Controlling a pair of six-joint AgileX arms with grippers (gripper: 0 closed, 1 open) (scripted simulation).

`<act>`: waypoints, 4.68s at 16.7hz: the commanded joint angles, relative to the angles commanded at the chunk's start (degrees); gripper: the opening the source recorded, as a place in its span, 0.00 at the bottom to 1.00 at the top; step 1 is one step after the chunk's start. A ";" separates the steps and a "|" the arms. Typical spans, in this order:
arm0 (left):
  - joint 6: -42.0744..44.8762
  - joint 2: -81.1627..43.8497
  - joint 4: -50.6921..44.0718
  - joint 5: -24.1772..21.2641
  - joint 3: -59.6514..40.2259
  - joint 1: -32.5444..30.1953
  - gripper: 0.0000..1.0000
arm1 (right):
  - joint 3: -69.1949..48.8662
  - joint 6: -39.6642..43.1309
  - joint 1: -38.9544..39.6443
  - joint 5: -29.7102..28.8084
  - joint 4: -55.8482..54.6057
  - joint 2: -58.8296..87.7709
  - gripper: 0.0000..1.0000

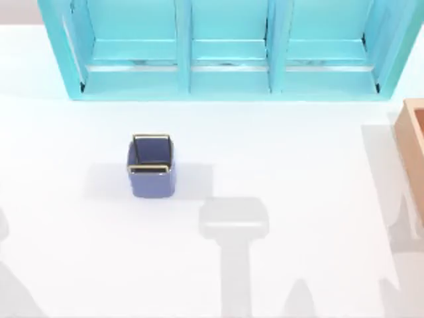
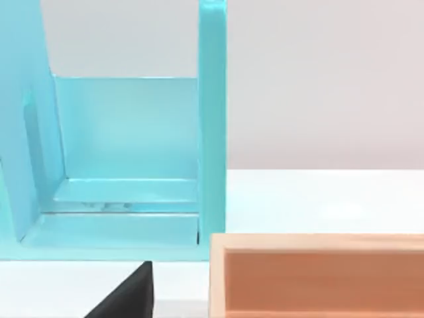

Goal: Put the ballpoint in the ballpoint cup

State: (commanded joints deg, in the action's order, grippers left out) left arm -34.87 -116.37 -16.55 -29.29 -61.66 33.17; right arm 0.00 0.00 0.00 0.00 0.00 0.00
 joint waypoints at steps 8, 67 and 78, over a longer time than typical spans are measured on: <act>-1.71 -2.78 3.44 0.50 0.28 -1.68 0.85 | 0.00 0.00 0.00 0.00 0.00 0.00 1.00; 41.75 13.89 27.74 55.25 5.22 -31.45 0.00 | 0.00 0.00 0.00 0.00 0.00 0.00 1.00; 57.36 5.79 92.44 101.97 11.49 -77.47 0.00 | 0.00 0.00 0.00 0.00 0.00 0.00 1.00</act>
State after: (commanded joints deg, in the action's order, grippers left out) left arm 22.50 -110.58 75.90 72.68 -50.17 -44.29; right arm 0.00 0.00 0.00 0.00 0.00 0.00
